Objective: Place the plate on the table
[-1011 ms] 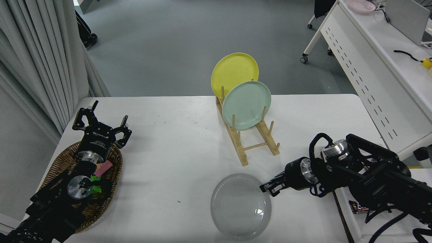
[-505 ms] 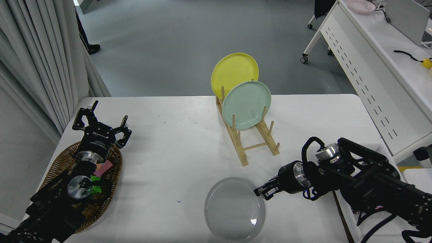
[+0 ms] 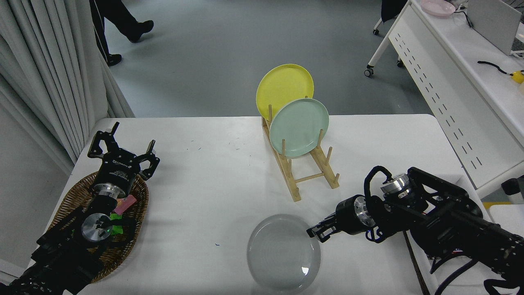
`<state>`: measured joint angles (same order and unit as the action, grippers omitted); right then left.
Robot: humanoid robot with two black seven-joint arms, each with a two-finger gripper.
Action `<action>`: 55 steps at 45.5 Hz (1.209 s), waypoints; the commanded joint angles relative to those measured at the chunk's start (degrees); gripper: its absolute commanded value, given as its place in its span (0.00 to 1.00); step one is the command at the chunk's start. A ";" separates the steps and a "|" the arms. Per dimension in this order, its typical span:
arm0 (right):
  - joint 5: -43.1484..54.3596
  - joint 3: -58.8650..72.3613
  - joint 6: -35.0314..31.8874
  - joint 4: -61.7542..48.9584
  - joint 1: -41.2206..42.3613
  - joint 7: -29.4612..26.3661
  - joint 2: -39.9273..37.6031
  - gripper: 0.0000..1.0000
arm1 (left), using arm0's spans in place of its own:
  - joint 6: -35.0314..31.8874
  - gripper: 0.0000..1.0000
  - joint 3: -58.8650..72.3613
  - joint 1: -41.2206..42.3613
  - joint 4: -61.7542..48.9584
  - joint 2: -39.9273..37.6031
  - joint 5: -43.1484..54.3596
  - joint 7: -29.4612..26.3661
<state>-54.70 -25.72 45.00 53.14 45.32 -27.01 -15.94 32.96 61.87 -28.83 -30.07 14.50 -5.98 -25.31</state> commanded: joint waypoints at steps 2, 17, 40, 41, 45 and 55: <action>2.49 -1.34 0.00 0.56 0.38 0.02 -0.06 1.00 | 0.00 1.00 0.00 0.00 0.01 0.00 0.00 0.00; 7.50 -1.52 -14.50 5.39 3.28 0.29 -0.15 1.00 | 0.00 1.00 0.00 0.00 0.01 0.00 0.00 0.00; 17.60 -9.07 -35.86 10.67 6.97 3.18 1.35 1.00 | 0.00 1.00 0.00 0.00 0.01 0.00 0.00 0.00; 18.57 -9.86 -36.21 10.50 6.80 4.32 1.26 1.00 | 0.00 1.00 0.00 0.00 -0.07 0.00 0.00 0.00; 23.05 -13.82 -36.48 10.41 5.13 10.38 1.35 1.00 | 0.00 1.00 0.00 0.00 0.01 0.00 0.00 0.00; 36.23 -19.97 -36.83 10.58 0.56 21.99 2.14 1.00 | 0.00 1.00 0.00 0.00 0.01 0.00 0.00 0.00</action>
<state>-30.18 -39.64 10.61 63.29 49.55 -15.07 -14.18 32.96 61.88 -28.83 -30.06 14.50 -5.98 -25.31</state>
